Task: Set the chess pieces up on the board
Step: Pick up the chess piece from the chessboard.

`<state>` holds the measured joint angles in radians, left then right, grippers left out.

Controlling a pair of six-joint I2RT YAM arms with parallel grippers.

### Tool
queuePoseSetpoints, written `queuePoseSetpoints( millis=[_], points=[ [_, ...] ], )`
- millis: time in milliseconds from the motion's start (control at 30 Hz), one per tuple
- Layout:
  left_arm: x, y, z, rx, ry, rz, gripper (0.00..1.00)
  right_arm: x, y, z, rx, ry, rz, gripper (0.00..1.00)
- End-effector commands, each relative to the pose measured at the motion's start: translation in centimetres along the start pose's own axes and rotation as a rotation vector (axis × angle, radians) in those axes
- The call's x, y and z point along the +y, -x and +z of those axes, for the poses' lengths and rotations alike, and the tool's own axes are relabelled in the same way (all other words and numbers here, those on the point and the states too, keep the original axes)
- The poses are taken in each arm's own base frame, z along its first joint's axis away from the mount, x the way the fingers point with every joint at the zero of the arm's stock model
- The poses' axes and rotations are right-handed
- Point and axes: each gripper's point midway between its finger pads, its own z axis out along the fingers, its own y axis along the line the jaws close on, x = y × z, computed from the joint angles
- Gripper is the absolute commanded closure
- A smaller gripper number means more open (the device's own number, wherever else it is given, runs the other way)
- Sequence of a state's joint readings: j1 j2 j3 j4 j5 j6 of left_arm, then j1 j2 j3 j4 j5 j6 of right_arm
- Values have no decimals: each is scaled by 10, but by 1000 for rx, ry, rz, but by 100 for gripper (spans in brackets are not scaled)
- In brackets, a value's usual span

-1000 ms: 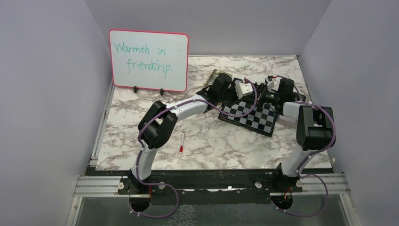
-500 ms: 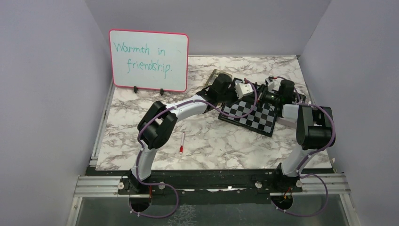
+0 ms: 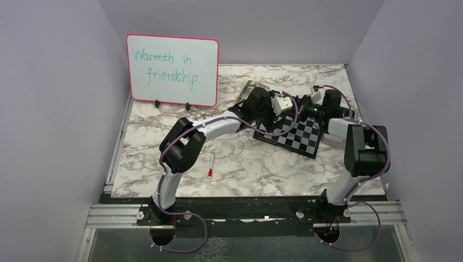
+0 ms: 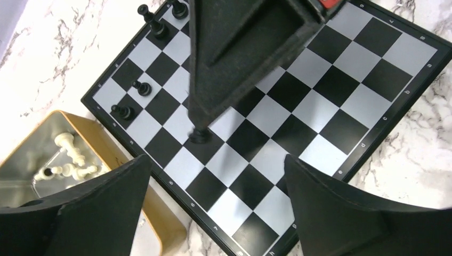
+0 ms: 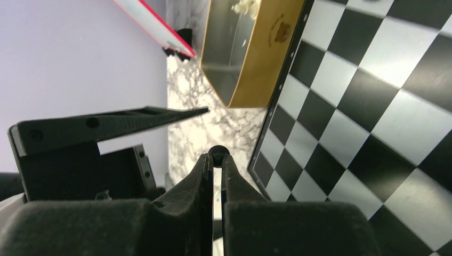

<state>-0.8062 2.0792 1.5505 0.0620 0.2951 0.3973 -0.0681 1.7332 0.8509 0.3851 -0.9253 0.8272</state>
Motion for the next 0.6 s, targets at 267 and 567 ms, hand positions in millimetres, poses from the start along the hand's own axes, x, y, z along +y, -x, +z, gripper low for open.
queuePoseSetpoints(
  millis=[267,567],
  points=[
    [17,32,-73,52,152,-237,1,-24,78,-14,-250,-327,-443,91],
    [38,-11,-163,121,175,-691,1,-25,102,-16,-295,-489,-622,91]
  ],
)
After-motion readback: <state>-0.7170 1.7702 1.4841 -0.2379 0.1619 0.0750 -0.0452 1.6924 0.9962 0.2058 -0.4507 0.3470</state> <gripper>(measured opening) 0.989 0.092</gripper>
